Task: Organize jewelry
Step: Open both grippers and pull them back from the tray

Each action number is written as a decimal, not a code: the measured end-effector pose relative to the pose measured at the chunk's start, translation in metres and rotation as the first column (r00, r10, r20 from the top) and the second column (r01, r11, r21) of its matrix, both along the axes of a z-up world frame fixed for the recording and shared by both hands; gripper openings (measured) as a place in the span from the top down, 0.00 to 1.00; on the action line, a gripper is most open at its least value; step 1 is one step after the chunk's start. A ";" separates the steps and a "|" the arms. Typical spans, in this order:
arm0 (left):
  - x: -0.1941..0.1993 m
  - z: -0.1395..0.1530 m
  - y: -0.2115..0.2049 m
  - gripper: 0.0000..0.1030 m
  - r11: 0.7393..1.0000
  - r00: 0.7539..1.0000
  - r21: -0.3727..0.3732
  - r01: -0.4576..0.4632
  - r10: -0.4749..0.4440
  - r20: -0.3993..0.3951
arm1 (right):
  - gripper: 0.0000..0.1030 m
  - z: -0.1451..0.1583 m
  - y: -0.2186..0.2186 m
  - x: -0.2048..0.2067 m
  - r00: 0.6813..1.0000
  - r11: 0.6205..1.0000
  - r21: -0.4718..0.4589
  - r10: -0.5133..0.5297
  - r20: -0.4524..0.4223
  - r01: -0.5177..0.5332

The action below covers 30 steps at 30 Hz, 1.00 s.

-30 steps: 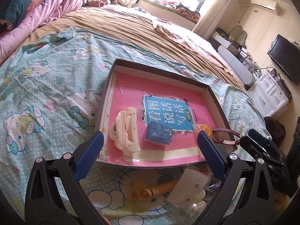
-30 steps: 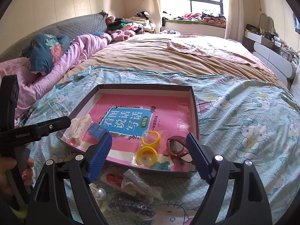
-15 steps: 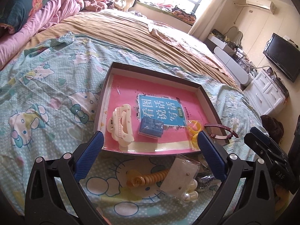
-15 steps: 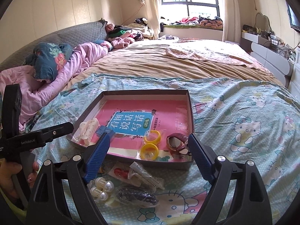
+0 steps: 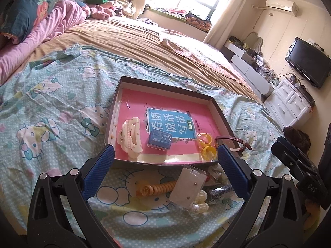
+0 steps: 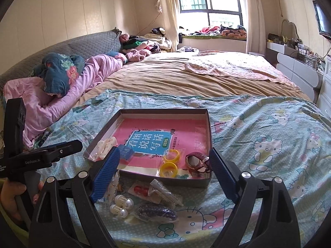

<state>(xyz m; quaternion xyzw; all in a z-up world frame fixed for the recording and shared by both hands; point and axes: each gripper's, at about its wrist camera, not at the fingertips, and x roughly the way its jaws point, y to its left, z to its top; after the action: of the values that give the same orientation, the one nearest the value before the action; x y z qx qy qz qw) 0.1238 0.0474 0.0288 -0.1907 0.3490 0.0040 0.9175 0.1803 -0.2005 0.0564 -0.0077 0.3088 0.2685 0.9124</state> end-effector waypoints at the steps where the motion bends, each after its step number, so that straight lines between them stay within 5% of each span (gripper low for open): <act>1: -0.002 0.001 -0.001 0.09 1.000 1.000 0.001 0.001 -0.001 0.004 | 0.14 0.001 -0.001 -0.002 1.000 1.000 0.002 -0.002 0.002 0.002; 30: -0.036 0.013 -0.013 0.09 1.000 1.000 0.021 0.022 -0.022 0.014 | 0.10 0.006 -0.025 -0.035 1.000 1.000 0.023 0.006 0.001 -0.006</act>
<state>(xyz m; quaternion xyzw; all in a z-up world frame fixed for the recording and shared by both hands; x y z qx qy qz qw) 0.0882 0.0340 0.0419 -0.1772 0.3446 -0.0037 0.9218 0.1457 -0.2251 0.0621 0.0017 0.3052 0.2750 0.9117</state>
